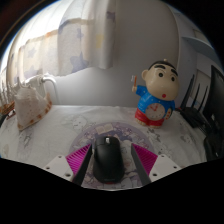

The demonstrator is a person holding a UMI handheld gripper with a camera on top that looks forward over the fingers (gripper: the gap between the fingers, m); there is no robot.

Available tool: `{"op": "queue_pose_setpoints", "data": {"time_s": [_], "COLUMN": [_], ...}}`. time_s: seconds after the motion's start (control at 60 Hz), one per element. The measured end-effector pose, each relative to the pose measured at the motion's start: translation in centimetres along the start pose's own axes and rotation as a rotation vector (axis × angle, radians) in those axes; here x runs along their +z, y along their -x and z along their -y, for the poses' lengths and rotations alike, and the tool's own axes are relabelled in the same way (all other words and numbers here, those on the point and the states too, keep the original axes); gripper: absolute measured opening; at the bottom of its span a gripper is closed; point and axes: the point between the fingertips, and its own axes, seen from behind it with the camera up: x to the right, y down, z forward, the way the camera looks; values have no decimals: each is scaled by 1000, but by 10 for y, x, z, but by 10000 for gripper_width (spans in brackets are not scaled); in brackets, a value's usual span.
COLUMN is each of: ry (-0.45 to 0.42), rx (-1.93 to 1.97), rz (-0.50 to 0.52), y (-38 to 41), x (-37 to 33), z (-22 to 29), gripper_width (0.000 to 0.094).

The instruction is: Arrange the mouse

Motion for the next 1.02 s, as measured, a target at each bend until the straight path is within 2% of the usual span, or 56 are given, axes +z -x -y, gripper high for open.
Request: {"op": "queue_pose_setpoints", "data": {"time_s": [0.017,0.05,0.117,0.233,0.367,0.5,0.65,0.85,1.017], "ry": [2,8,11,67,133,117,107,143,126], "rx": [3,13,37,66,61,13,28,12,15], "rz": [-7,-22,-37,-37,-42,-49,-21,-2,24], "y": [-2,-6,-14,-17,-21,-17,-6,2,16], "x": [-4,-15,-46,-136,-244,-312,-345,-353,-356], "z": [2,7,22,33,24,10,-6,-30,-28], "gripper_width": [872,831,850,850,849,850,847,850,848]}}
